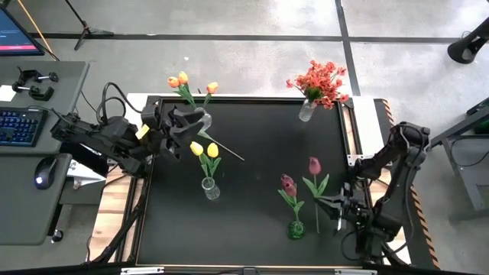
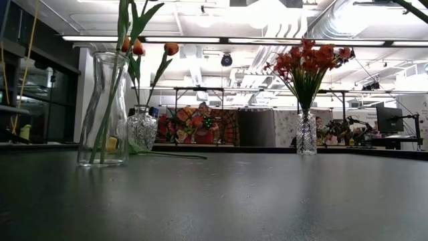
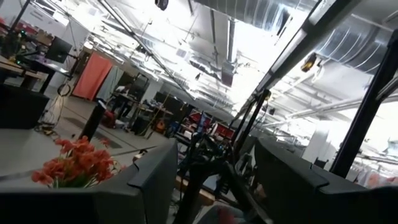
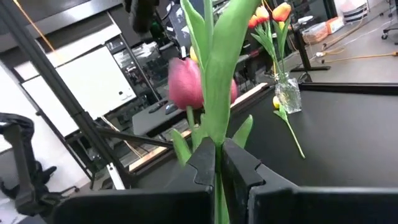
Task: Sort flowers into vase by color
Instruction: Put the dark red flower into the green vase
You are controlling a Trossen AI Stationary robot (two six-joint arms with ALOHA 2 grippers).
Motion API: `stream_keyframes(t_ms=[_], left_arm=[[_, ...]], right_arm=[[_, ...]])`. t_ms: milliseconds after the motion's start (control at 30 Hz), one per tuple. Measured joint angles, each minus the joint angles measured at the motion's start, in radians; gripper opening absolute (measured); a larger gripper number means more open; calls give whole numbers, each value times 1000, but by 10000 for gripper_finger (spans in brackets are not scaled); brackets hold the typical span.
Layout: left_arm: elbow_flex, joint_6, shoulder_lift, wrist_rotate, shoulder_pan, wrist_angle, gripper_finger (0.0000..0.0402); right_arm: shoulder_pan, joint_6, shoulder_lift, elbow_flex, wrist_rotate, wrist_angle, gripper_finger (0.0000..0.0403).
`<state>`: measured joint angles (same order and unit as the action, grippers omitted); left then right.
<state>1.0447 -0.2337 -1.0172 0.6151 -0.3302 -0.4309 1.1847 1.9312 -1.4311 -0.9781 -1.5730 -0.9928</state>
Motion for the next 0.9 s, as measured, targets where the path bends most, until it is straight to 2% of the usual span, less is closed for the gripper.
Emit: stream_keyframes(t_ms=[200, 333, 400, 533, 633, 733, 833, 900], left_arm=[[0, 1, 0, 8, 0, -12, 202], [0, 2, 0, 37, 0, -18, 202], [0, 2, 0, 52, 0, -17, 202], [0, 20, 0, 59, 1, -21, 202], [0, 41, 0, 63, 1, -22, 202], [0, 53, 0, 63, 1, -22, 202], [0, 53, 0, 45, 1, -22, 202], [0, 53, 0, 24, 0, -22, 202]], right_arm=[[1, -17, -2, 24, 2, 12, 0], [9, -121, -3, -52, 2, 9, 0], [19, -254, -3, -136, 2, 8, 0], [42, -672, -3, -358, 16, 7, 0], [33, -984, -2, -525, 152, 17, 0], [-20, -1251, -2, -625, 334, 60, 0], [-106, -1467, 2, -642, 578, 176, 0], [-168, -1585, 8, -591, 732, 347, 0]])
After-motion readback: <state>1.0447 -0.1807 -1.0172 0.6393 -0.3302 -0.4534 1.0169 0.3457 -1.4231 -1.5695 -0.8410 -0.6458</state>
